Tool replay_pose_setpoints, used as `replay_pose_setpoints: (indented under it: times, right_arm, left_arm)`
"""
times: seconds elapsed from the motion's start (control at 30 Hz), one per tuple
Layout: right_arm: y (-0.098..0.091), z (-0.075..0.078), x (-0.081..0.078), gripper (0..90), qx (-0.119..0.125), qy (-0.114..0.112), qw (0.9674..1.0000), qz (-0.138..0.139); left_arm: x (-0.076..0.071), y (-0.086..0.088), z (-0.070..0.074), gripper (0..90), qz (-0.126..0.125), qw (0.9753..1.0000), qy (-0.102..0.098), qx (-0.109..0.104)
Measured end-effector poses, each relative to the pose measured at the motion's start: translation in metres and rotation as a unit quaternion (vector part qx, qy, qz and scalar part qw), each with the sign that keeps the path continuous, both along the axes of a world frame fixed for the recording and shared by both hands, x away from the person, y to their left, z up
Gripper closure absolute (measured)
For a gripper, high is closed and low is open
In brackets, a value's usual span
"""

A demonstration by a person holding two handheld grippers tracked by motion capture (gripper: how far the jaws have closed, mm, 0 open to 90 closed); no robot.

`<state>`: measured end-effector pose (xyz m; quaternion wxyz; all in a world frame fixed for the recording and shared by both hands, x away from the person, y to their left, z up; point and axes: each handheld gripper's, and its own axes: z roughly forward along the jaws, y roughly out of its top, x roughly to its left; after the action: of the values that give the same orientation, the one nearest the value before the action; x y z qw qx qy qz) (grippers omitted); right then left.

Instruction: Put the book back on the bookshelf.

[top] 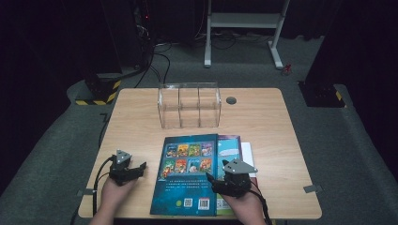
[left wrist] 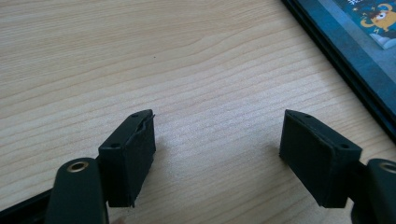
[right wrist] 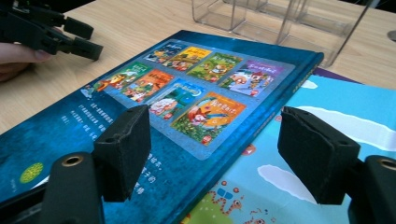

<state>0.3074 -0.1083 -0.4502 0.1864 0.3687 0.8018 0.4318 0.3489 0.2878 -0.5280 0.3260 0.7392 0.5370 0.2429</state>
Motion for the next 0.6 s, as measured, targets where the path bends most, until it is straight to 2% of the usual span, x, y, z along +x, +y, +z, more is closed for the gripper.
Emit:
replay_pose_setpoints:
  times: [0.13,0.2,0.33,0.43,0.57,0.6]
  right_arm:
    - [0.002,-0.002,-0.001,26.8,-0.016,-0.007,0.9998,-0.005]
    - [0.004,-0.005,0.000,26.7,-0.018,0.003,0.9998,-0.007]
    - [0.003,-0.011,0.004,26.1,-0.027,0.019,0.9994,-0.006]
    - [0.002,-0.014,0.006,25.8,-0.021,0.030,0.9993,-0.010]
    - [0.001,-0.014,0.006,25.7,-0.019,0.031,0.9993,-0.010]
    - [0.001,-0.015,0.006,25.7,-0.020,0.029,0.9993,-0.009]
  left_arm:
    - [-0.001,0.000,0.001,28.3,-0.005,1.0000,0.003,0.002]
    - [-0.001,0.000,0.002,29.0,-0.006,0.9999,0.008,-0.002]
    - [-0.005,-0.002,0.005,30.3,-0.017,0.9988,0.017,-0.043]
    - [-0.008,-0.005,0.011,30.6,-0.024,0.9980,0.005,-0.058]
    - [-0.014,-0.009,0.021,30.9,-0.031,0.9950,-0.008,-0.094]
    - [-0.015,-0.010,0.022,30.9,-0.036,0.9946,-0.009,-0.098]
